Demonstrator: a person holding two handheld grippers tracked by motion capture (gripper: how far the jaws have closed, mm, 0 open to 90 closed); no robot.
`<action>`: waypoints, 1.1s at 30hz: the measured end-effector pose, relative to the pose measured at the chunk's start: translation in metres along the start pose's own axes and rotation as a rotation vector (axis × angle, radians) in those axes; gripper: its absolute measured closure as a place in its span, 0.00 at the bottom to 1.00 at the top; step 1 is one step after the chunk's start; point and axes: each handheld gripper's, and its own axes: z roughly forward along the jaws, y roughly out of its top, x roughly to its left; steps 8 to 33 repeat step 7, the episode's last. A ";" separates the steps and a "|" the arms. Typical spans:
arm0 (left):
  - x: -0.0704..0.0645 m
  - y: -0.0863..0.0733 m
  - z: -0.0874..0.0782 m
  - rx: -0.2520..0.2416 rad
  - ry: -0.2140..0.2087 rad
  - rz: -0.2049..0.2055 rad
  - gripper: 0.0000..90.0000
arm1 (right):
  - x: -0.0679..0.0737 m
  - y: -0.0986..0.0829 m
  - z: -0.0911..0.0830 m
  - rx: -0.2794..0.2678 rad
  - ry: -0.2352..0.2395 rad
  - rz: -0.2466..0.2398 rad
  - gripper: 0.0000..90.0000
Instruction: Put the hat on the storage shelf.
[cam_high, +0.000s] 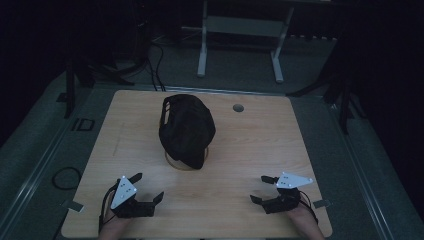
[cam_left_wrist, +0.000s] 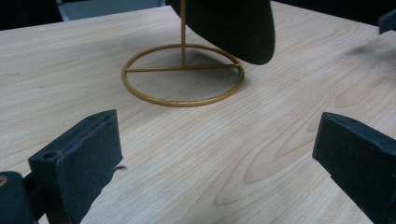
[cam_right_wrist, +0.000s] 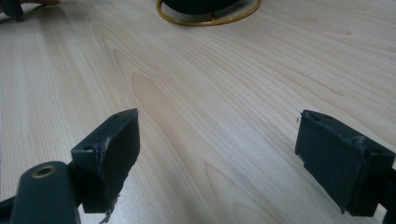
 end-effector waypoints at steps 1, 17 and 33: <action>0.000 0.000 0.000 0.001 0.003 -0.001 0.02 | 0.000 0.000 0.000 0.005 0.000 0.001 0.15; 0.000 0.000 0.000 -0.002 -0.003 -0.003 0.02 | -0.001 -0.001 0.001 0.006 -0.007 0.005 0.15; 0.000 0.000 0.000 -0.002 -0.003 -0.003 0.02 | -0.001 -0.001 0.001 0.006 -0.007 0.005 0.15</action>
